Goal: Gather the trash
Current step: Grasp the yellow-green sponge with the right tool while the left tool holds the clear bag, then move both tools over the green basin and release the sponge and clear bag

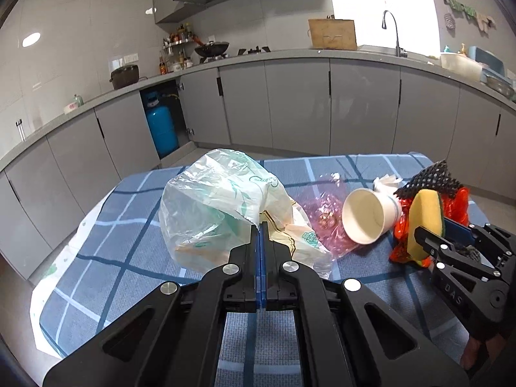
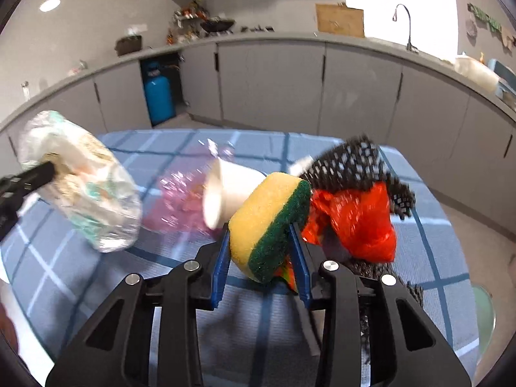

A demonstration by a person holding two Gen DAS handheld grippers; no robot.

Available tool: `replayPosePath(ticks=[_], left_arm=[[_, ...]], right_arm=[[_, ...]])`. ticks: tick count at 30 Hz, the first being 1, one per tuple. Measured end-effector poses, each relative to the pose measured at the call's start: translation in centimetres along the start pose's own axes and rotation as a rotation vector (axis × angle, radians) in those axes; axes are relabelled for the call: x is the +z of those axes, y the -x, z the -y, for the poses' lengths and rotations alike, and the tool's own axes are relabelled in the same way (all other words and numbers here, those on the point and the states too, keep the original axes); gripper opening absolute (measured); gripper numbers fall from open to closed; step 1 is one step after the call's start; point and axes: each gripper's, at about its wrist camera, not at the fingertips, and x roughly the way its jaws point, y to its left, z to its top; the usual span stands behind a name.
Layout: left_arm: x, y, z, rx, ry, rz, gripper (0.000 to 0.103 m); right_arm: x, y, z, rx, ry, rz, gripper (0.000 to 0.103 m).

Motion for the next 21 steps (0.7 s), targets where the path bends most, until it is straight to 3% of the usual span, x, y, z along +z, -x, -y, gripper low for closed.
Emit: replayPosePath(ticks=[10,21], left_arm=[[2.5,2.7,2.9,-0.044,-0.051,0.089,0.001],[4.8,4.8,9.3,-0.166,-0.132,0.167,0.001]], right_arm=[[1.2,4.3,1.6,-0.017,-0.002,0.093,0.036],[1.1,8.1,8.5,-0.114,-0.101,0.153,0.036]])
